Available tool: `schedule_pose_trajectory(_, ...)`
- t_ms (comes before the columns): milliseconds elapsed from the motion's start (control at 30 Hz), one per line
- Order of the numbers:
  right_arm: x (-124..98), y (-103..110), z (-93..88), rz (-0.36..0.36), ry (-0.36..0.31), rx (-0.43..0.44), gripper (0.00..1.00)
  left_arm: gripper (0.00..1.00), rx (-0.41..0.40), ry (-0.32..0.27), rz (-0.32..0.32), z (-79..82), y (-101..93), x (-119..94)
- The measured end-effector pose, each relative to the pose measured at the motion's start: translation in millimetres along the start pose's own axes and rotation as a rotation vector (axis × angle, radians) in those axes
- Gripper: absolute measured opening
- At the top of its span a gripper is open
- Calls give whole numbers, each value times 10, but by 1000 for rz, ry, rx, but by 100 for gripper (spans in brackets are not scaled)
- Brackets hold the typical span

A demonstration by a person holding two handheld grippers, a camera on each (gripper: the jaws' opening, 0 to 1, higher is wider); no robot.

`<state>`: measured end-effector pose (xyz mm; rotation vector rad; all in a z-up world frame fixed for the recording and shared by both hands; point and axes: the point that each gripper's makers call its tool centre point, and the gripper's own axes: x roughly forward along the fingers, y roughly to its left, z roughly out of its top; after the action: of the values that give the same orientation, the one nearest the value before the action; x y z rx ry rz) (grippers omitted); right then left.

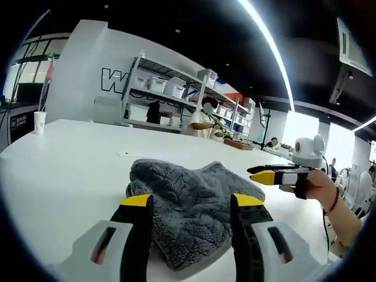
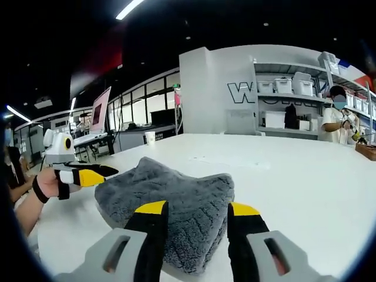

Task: Open the folded towel by lifting each exposed corner and separating the folded layers until the towel lies flat within the target outline without major curled edges

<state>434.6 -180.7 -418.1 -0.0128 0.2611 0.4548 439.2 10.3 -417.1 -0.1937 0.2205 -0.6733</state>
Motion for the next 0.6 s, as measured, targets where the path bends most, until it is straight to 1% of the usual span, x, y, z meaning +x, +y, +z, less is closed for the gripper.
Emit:
schedule_pose_trajectory(67,2,-1,24,1,-16,7,36,51,-1,0,0,-1,3,4)
schedule_pose_trajectory(233,20,-12,38,-1,-22,-5,36,52,-10,-7,13,7,50,10)
schedule_pose_trajectory(300,28,-15,39,-1,-22,-5,36,52,-5,-5,25,3,75,8)
schedule_pose_trajectory(333,34,-22,33,-4,-20,-3,36,51,10,-3,38,0,100,13)
schedule_pose_trajectory(500,39,-24,15,-4,-16,-1,36,51,6,5,34,-22,108,33)
schedule_pose_trajectory(600,41,-36,14,-9,-15,0,35,50,14,3,43,-15,123,34)
